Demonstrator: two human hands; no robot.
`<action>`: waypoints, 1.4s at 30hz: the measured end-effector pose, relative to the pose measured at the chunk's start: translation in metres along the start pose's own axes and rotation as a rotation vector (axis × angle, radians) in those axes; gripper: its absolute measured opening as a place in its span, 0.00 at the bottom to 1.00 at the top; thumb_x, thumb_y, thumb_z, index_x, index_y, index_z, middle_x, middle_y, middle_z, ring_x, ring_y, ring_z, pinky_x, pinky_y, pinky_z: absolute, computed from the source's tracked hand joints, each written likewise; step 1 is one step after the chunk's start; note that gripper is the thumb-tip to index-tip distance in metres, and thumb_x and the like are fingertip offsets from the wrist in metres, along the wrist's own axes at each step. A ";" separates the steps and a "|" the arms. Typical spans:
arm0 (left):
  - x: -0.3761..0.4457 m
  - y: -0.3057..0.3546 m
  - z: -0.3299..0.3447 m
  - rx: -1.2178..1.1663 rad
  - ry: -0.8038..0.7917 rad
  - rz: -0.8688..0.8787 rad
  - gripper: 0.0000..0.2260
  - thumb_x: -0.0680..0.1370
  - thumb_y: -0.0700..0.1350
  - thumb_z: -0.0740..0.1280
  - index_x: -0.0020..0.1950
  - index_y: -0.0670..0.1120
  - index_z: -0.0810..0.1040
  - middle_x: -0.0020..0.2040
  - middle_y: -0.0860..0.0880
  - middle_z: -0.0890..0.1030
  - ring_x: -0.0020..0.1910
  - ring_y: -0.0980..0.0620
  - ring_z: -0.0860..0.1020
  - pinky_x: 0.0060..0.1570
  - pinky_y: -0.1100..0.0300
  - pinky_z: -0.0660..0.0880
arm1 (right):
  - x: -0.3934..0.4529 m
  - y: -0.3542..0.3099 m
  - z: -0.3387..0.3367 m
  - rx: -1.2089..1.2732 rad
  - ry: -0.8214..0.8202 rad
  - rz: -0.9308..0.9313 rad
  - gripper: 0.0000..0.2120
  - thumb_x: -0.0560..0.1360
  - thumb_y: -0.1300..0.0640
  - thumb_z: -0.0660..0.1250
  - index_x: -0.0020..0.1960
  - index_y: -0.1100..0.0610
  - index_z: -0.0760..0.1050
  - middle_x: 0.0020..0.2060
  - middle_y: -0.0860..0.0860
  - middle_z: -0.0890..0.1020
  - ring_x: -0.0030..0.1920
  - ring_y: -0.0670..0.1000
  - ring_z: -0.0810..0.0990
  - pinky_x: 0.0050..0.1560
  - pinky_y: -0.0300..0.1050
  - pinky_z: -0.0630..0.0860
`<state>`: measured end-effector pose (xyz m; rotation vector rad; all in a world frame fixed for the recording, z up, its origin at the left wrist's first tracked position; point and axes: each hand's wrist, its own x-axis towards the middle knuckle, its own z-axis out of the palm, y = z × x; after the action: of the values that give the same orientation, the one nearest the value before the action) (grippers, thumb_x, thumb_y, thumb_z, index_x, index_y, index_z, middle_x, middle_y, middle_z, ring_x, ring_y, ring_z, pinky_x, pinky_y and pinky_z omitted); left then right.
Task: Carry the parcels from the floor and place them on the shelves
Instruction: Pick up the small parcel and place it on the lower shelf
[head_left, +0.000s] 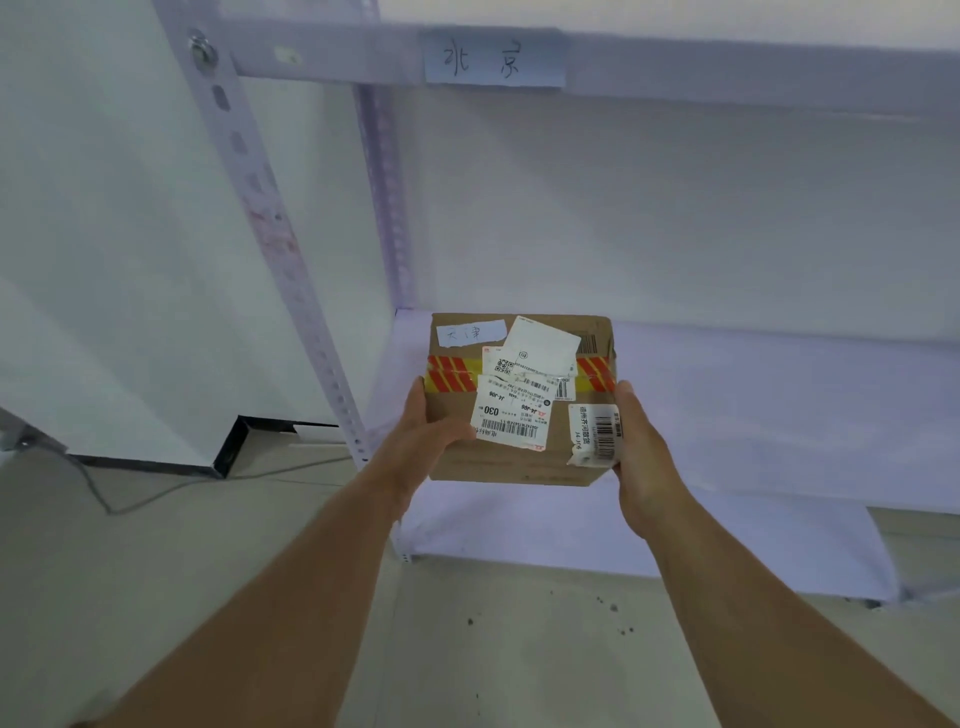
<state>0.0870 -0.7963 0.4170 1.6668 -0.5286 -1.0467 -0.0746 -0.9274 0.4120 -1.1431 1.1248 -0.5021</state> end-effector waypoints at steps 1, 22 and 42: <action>0.008 -0.001 0.000 0.013 -0.014 -0.012 0.34 0.63 0.44 0.66 0.69 0.52 0.64 0.62 0.48 0.77 0.62 0.46 0.74 0.52 0.58 0.73 | 0.007 0.000 0.000 0.001 -0.002 -0.001 0.24 0.77 0.38 0.54 0.63 0.50 0.74 0.53 0.52 0.82 0.56 0.53 0.79 0.60 0.51 0.69; 0.087 -0.008 -0.003 0.608 0.103 0.043 0.42 0.72 0.36 0.68 0.78 0.48 0.44 0.68 0.45 0.70 0.64 0.42 0.72 0.61 0.44 0.73 | 0.079 0.019 -0.001 -0.462 -0.067 -0.199 0.45 0.59 0.62 0.72 0.72 0.44 0.59 0.52 0.39 0.78 0.57 0.51 0.78 0.57 0.55 0.77; 0.060 -0.013 -0.003 0.556 0.162 0.080 0.53 0.71 0.40 0.73 0.77 0.49 0.33 0.80 0.46 0.51 0.78 0.45 0.54 0.74 0.46 0.58 | 0.063 -0.004 0.000 -0.692 -0.022 -0.199 0.47 0.67 0.56 0.74 0.76 0.55 0.47 0.72 0.56 0.66 0.70 0.57 0.67 0.62 0.50 0.70</action>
<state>0.1184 -0.8358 0.3823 2.1718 -0.8227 -0.7325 -0.0481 -0.9793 0.3875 -1.8687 1.2067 -0.2461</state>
